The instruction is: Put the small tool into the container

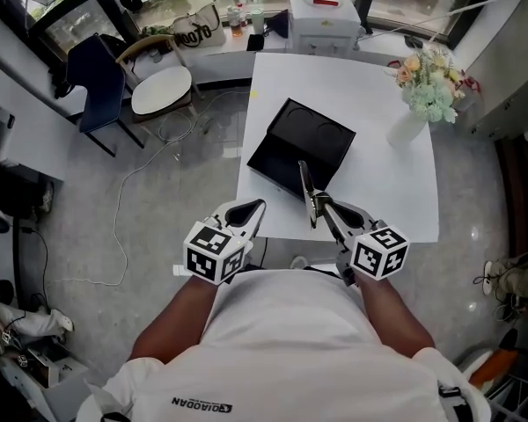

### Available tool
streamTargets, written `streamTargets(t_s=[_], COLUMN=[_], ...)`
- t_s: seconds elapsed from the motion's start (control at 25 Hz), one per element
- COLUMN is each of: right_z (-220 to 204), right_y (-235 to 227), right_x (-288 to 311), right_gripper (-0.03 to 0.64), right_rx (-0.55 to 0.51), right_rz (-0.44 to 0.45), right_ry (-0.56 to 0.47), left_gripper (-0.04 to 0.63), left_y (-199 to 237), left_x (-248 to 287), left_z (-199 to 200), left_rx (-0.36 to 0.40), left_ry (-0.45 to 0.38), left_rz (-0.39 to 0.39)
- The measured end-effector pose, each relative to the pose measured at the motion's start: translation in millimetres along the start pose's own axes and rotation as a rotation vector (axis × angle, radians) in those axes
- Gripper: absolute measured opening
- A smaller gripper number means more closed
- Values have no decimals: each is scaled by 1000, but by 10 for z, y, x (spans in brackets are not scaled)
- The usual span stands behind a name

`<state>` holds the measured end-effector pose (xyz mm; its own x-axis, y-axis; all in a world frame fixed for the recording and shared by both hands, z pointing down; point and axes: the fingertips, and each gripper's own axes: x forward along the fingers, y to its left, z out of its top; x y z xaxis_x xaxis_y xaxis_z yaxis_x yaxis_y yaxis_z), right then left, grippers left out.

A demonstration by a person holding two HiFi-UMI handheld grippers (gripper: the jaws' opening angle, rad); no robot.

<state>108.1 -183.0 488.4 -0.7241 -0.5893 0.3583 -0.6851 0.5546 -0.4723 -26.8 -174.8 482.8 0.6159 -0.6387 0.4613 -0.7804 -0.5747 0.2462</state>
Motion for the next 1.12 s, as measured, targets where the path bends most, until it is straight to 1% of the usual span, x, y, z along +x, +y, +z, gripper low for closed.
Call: streamTargets(t_s=[0.2,0.44,0.64,0.88,0.96,1.04,1.12], right_z=[121,134,100,91,110,111,90], right_y=[46,65,53,2,-13,-49,-105], right_x=[138,273,441,540,571,600,642], right_gripper=[18,18,18,18,20,20,20], right_rx=[2,-1,-105,-127,-151,-204,-288], right_rz=[-46,-108,-155,-184,-197,-215,-236], right_ry=[-27,-21,23,47,61,88,135], left_gripper=[9,9,9,9,9,9,9], left_y=[232,392,559,693,739,770,791], left_x=[-2,-50,-39,-31,-41,-53,-71], left_z=[145,140,102,107,114,107,85], left_rx=[30,36,31,27,25,18,7], left_ry=[4,23,31,30,29,28,30], left_rz=[-40,-88,-109,-117,-116,-114,-110])
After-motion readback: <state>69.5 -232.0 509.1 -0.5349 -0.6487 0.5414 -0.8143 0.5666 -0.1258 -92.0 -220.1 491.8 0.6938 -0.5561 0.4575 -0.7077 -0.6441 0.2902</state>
